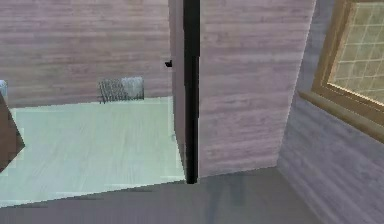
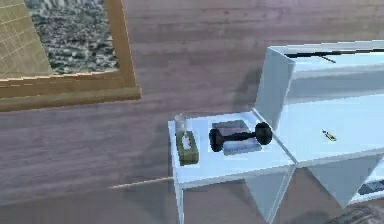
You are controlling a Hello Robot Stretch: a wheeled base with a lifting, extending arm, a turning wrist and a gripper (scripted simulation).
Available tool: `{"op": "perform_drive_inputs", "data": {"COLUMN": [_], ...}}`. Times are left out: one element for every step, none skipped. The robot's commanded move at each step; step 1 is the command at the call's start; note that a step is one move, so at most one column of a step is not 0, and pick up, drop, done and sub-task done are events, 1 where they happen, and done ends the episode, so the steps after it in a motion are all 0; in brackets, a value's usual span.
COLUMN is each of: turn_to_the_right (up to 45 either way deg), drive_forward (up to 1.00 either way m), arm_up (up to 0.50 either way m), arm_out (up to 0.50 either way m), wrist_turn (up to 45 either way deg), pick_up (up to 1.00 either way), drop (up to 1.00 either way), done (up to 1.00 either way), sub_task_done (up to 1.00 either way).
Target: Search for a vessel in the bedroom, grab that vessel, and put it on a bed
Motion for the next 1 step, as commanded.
{"op": "perform_drive_inputs", "data": {"turn_to_the_right": [45.0], "drive_forward": [0.0], "arm_up": [0.0], "arm_out": [0.0], "wrist_turn": [0.0], "pick_up": [0.0], "drop": [0.0], "done": [0.0], "sub_task_done": [0.0]}}
